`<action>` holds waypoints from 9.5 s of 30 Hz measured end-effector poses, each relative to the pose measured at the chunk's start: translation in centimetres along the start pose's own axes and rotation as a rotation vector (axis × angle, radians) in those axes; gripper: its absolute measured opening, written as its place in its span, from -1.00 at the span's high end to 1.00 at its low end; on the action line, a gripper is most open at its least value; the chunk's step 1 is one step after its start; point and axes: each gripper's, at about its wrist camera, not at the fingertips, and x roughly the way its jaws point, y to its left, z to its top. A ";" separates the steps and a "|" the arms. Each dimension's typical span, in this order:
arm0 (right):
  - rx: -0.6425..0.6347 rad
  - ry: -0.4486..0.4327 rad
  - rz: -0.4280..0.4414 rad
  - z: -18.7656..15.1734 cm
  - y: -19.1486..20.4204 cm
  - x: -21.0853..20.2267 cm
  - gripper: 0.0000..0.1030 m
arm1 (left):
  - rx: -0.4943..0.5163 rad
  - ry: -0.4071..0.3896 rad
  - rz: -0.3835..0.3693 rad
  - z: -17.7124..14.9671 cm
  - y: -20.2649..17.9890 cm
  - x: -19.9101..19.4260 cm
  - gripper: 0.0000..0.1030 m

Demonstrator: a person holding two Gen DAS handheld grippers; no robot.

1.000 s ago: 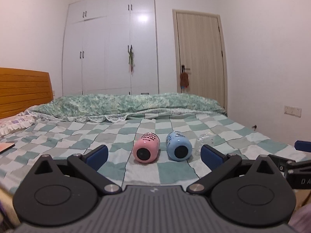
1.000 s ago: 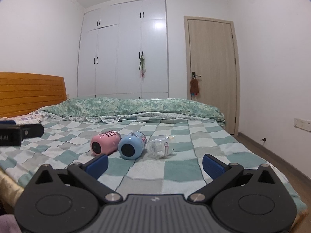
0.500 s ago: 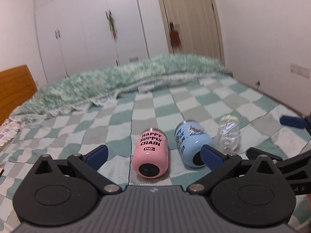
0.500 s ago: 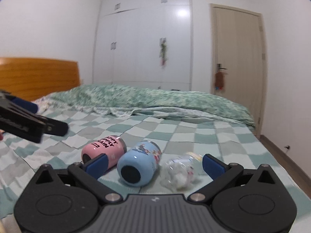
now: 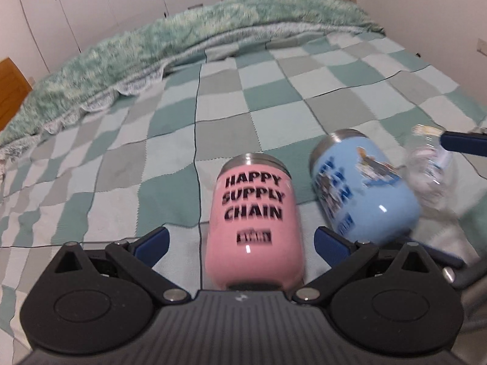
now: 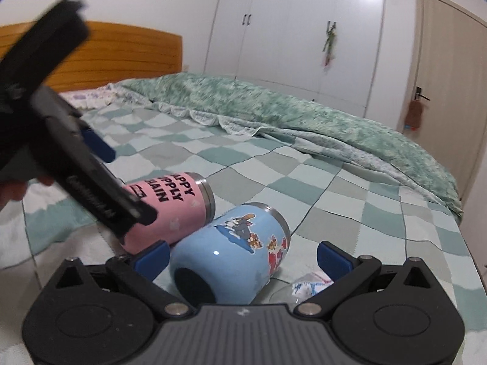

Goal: Flip cup upright

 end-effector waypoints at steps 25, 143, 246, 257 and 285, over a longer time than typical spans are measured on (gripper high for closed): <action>-0.012 -0.006 0.027 -1.5 2.8 -12.3 -1.00 | 0.053 0.065 -0.100 -4.8 -3.4 -9.3 -0.62; 0.164 -0.002 -0.153 -0.8 14.9 -13.5 -0.68 | -0.059 -0.163 -0.114 -19.2 5.3 -14.0 -1.00; 0.336 -0.327 -0.319 -15.8 12.6 -40.0 -1.00 | -0.279 -0.689 0.098 -33.0 -10.8 -34.1 -1.00; 0.338 -0.327 -0.320 -15.8 12.6 -39.9 -1.00 | -0.279 -0.691 0.101 -33.0 -10.7 -34.1 -1.00; 0.341 -0.323 -0.317 -16.1 12.6 -39.7 -1.00 | -0.276 -0.708 0.090 -33.3 -11.2 -34.1 -1.00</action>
